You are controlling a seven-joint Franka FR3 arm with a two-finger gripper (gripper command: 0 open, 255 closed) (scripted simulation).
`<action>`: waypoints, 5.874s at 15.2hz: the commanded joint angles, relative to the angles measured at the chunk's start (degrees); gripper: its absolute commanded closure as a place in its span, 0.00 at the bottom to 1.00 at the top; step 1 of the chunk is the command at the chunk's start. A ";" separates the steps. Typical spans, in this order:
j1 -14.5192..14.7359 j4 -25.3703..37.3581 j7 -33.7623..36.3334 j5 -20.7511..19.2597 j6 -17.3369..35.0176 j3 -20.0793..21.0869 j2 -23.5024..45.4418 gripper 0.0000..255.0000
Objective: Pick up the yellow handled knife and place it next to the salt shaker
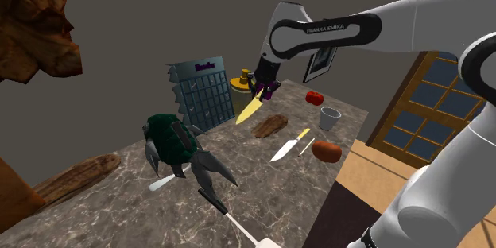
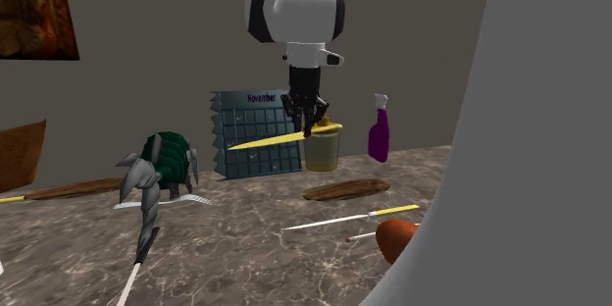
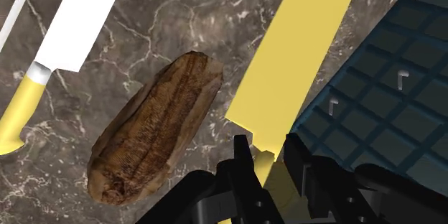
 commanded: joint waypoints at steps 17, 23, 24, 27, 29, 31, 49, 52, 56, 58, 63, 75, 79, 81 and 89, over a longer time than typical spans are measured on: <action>9.83 -17.79 21.11 3.39 0.02 13.42 -18.29 1.00; 13.27 -18.86 29.09 5.36 -1.01 19.23 -20.76 1.00; 13.81 -18.81 30.48 5.66 -1.19 20.26 -20.95 1.00; 15.34 -18.26 34.73 6.43 -1.72 23.42 -21.15 1.00; 16.24 -17.57 37.65 6.81 -2.06 25.62 -20.94 1.00; 17.04 -16.63 40.64 7.05 -2.39 27.90 -20.47 1.00; 18.43 -2.39 69.82 -2.30 -3.21 50.45 -4.34 1.00; 18.35 -4.12 70.65 -3.15 -0.97 50.92 -3.44 1.00; 18.18 -6.25 72.02 -4.65 1.98 51.60 -1.92 1.00; 18.10 -7.23 72.84 -5.60 3.43 51.93 -1.01 1.00; 17.96 -9.45 75.32 -8.58 6.96 52.64 1.69 1.00; 19.28 -13.22 83.77 -19.45 14.31 51.98 10.36 1.00; 19.33 -13.24 83.81 -19.51 14.35 51.94 10.40 1.00; 19.33 -13.23 83.81 -19.51 14.35 51.94 10.40 1.00; 19.33 -13.23 83.80 -19.50 14.34 51.94 10.40 0.00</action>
